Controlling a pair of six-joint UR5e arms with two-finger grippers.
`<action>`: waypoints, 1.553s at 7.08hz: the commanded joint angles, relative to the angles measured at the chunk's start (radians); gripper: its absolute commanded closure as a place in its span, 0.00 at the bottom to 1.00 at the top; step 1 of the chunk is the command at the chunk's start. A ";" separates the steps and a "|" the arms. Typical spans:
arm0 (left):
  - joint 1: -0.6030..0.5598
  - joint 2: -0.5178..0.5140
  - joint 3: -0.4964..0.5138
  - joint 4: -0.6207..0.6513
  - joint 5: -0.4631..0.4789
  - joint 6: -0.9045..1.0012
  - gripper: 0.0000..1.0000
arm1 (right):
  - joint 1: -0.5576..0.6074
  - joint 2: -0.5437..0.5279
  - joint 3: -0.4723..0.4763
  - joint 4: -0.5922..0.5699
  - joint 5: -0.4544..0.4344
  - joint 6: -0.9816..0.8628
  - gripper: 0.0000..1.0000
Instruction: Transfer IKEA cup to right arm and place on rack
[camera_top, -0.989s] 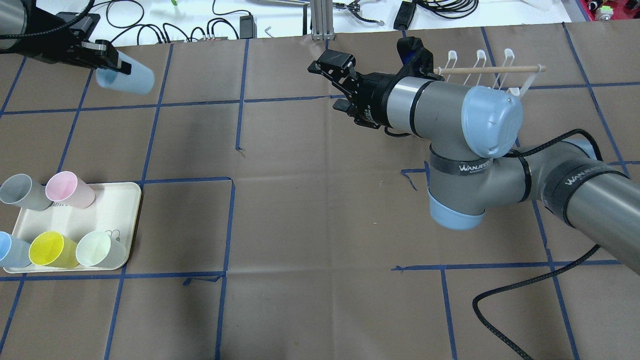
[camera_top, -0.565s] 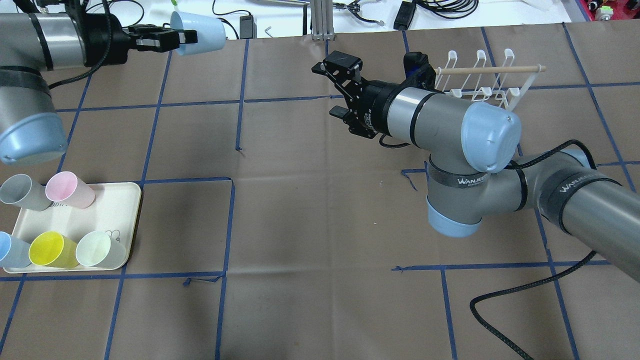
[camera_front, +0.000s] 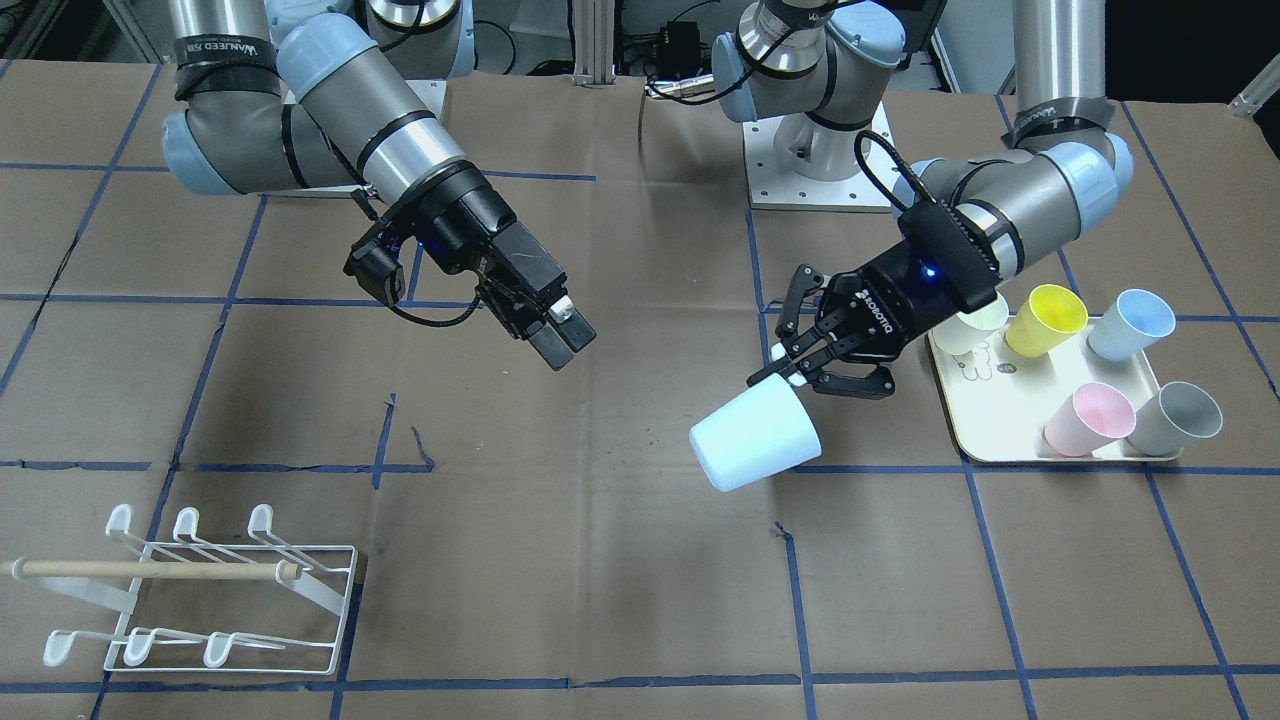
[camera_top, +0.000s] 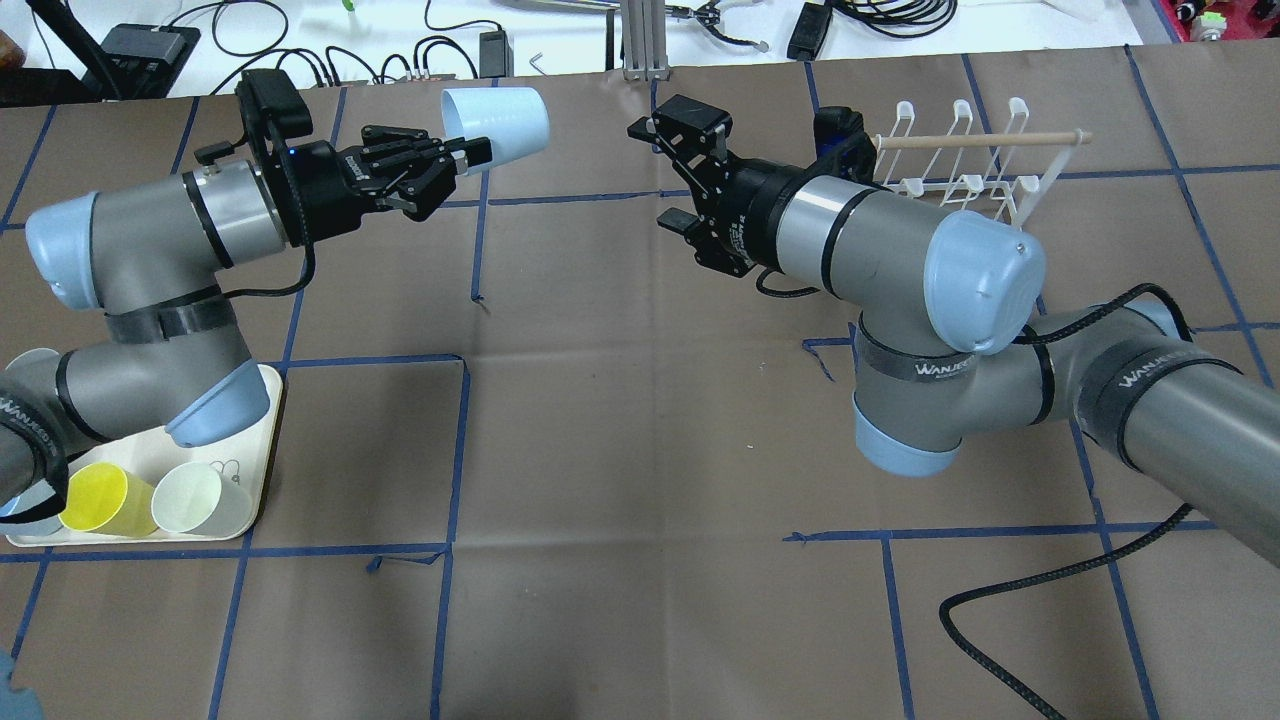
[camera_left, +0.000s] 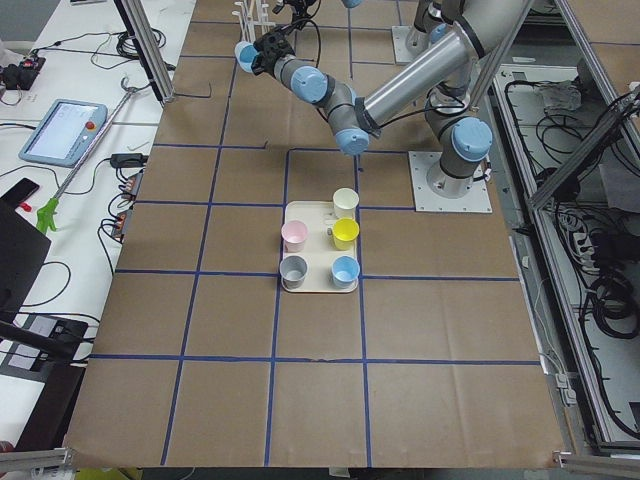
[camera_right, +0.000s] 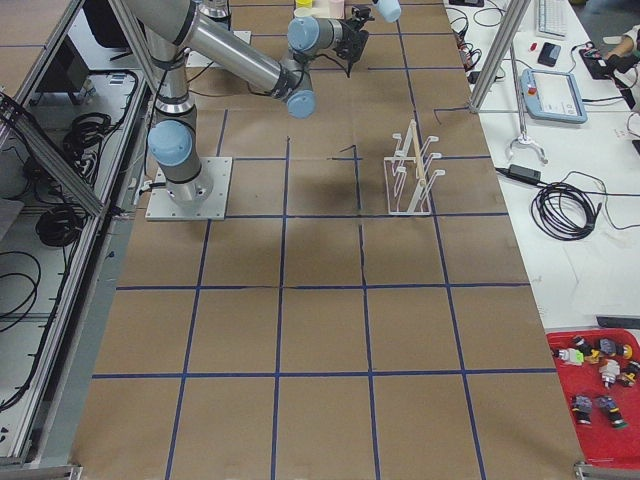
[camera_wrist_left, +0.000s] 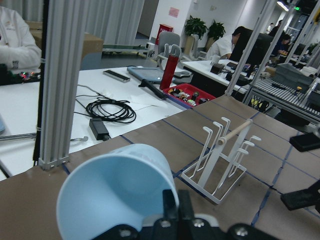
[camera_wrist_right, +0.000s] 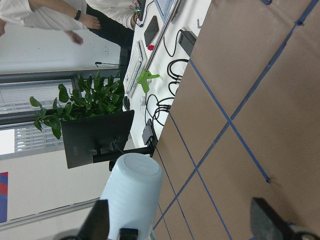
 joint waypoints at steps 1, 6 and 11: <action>-0.072 -0.022 -0.060 0.161 -0.032 -0.043 0.97 | 0.001 0.013 -0.001 -0.012 -0.007 0.124 0.01; -0.103 -0.017 -0.061 0.167 -0.033 -0.044 0.95 | 0.039 0.076 -0.004 -0.139 -0.172 0.270 0.01; -0.103 -0.015 -0.061 0.167 -0.033 -0.044 0.95 | 0.113 0.076 -0.015 -0.139 -0.260 0.358 0.01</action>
